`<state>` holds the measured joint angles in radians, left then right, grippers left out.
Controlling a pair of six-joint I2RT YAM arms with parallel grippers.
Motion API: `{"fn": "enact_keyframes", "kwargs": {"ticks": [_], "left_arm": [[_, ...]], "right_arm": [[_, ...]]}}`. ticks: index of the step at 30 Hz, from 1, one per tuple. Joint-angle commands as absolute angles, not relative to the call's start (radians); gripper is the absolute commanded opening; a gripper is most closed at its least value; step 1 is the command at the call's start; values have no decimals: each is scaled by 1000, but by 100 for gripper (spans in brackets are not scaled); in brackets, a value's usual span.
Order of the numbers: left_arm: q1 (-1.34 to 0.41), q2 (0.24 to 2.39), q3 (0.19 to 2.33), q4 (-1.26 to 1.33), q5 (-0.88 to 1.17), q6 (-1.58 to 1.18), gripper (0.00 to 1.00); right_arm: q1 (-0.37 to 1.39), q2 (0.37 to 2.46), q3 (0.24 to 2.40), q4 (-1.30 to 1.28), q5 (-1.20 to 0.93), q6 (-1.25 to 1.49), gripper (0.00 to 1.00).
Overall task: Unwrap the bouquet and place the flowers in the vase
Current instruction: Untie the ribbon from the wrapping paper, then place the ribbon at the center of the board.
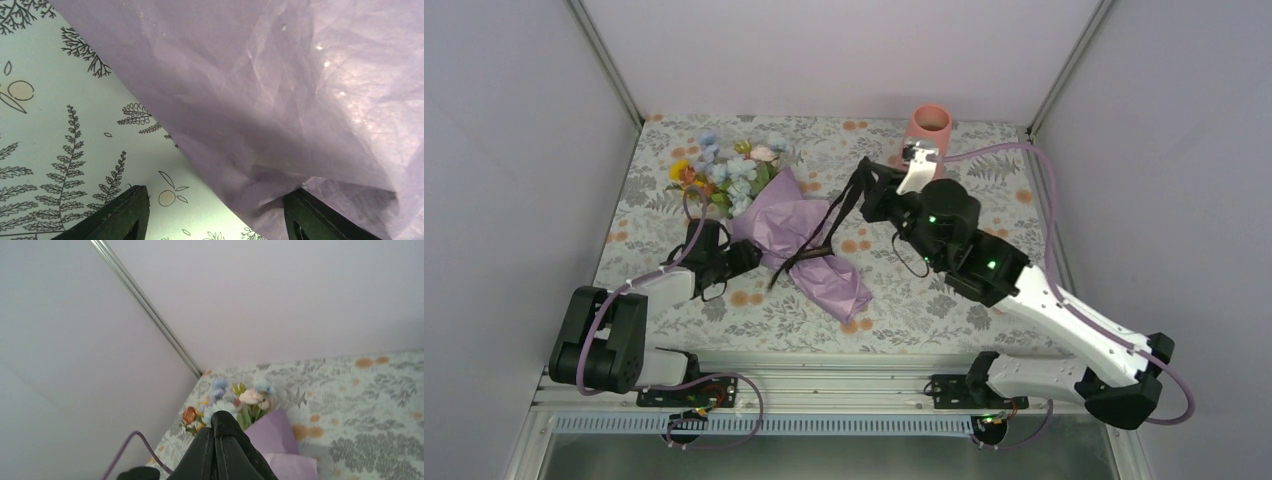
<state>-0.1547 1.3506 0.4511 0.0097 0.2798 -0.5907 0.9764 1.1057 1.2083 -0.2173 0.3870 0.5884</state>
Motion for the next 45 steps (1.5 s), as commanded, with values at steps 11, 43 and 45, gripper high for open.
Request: {"fn": "enact_keyframes", "kwargs": {"ticks": [11, 43, 45], "left_arm": [[-156, 1280, 490, -90, 248, -569, 68], [-219, 912, 641, -308, 394, -463, 82], [-222, 913, 653, -321, 391, -455, 82]], "right_arm": [[973, 1146, 1644, -439, 630, 341, 4], [634, 1400, 2173, -199, 1011, -504, 3], [566, 1439, 2199, -228, 1006, -517, 3]]}}
